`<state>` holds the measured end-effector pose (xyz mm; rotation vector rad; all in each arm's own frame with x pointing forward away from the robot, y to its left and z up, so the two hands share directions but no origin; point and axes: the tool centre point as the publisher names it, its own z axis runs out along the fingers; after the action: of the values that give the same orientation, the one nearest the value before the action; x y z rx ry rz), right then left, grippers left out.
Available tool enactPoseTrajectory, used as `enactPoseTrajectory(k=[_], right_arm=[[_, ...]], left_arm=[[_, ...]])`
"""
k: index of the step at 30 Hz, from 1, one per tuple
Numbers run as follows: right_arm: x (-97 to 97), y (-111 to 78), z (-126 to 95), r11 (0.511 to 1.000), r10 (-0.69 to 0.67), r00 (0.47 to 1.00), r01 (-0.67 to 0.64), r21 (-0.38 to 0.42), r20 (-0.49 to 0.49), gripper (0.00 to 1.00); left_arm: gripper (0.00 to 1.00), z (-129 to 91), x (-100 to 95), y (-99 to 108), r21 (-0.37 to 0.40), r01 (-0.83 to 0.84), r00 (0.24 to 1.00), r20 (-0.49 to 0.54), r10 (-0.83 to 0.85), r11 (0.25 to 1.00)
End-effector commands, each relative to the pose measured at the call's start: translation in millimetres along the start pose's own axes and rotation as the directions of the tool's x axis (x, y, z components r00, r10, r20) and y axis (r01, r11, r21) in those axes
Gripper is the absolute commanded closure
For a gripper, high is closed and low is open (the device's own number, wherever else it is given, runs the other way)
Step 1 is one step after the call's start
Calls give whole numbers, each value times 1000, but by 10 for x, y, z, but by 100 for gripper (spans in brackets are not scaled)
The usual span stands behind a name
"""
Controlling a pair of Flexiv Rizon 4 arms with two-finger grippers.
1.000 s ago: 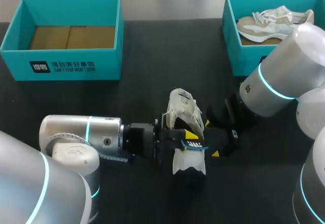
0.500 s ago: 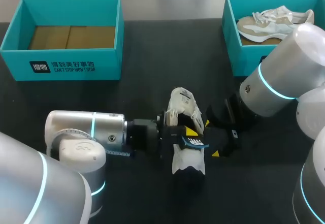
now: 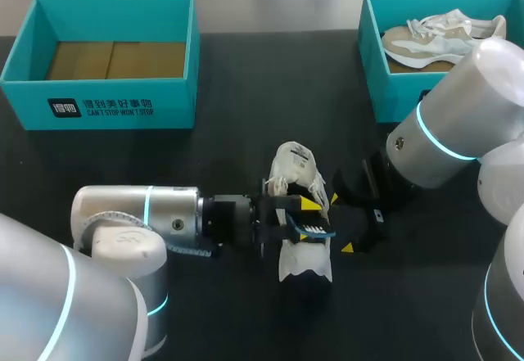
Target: Take the shoe out of the shoebox, open the shoe tongue, remove and reinsert the insole, then place the shoe into the shoebox
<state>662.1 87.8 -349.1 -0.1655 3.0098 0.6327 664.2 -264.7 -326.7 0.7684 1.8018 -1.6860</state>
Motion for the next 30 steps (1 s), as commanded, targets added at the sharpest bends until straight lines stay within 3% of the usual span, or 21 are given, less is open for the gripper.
enactPoseTrajectory(k=[1,6,8,25,30], right_arm=[[11,-2,9,1000,0,1000,0,0,3,0],[11,-2,9,1000,0,1000,0,0,3,0],[11,-2,9,1000,0,1000,0,0,3,0],[11,-2,9,1000,0,1000,0,0,3,0],[11,-2,9,1000,0,1000,0,0,3,0]], left_arm=[[63,-85,21,-146,7,1,1000,18,-1,1000],[79,-81,17,-252,21,-10,1000,13,10,1000],[100,-75,30,-255,19,-15,1000,-2,15,1000],[100,8,59,281,-47,-137,988,-79,133,989],[100,-2,88,306,-48,-113,992,-66,109,992]])
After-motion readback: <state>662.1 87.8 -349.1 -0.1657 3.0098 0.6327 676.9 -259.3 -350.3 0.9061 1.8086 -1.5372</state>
